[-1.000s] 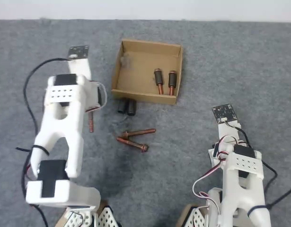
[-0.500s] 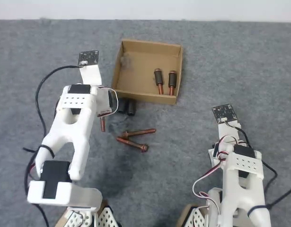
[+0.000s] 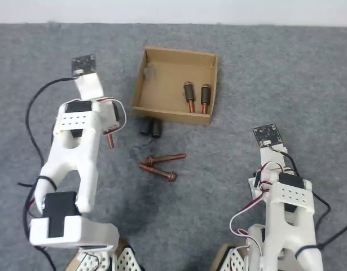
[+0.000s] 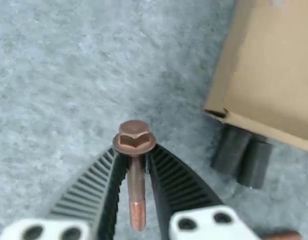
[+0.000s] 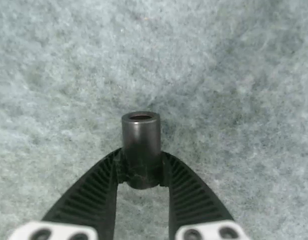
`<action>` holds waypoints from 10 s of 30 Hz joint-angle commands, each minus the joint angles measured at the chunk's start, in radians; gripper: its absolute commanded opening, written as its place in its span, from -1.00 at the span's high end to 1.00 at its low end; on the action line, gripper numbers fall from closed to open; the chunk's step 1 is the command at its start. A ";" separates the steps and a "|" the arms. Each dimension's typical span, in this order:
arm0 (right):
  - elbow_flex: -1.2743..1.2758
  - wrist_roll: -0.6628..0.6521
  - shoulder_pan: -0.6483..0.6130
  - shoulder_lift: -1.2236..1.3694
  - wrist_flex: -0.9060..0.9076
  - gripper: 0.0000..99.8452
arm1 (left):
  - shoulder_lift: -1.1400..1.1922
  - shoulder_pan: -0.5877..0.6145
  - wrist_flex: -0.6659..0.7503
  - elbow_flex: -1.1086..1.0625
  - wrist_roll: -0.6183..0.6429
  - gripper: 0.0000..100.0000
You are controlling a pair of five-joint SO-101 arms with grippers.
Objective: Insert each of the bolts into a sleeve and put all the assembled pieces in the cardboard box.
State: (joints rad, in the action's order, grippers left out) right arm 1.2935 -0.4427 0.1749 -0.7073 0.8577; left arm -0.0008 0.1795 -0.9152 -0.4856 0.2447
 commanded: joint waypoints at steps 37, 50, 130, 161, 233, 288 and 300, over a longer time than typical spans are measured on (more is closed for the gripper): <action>-0.008 0.028 -0.288 -0.031 -0.820 0.99 | -0.075 0.041 0.166 -0.079 -0.002 0.98; -0.008 0.358 -0.387 -0.025 -0.983 0.98 | -0.075 0.041 0.169 -0.091 -0.002 0.98; 0.344 0.493 -0.737 0.954 -2.605 0.99 | -0.104 0.054 0.190 -0.088 0.000 0.98; 0.341 0.493 -0.739 0.954 -2.601 0.99 | -0.796 -0.245 0.727 -0.509 0.006 0.98; 0.328 0.433 -0.786 0.954 -2.609 0.99 | -1.234 -0.608 0.875 -0.928 0.118 0.98; 0.348 0.436 -0.748 0.889 -2.611 0.99 | -0.930 -0.588 0.987 -0.897 0.118 0.98; 0.348 0.436 -0.737 0.886 -2.611 0.99 | -1.036 -0.591 0.979 -0.964 0.118 0.98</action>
State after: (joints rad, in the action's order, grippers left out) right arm 1.6172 0.0084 -0.5953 0.2424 -1.7261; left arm -0.9766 -0.4173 0.0437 -1.4523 0.3598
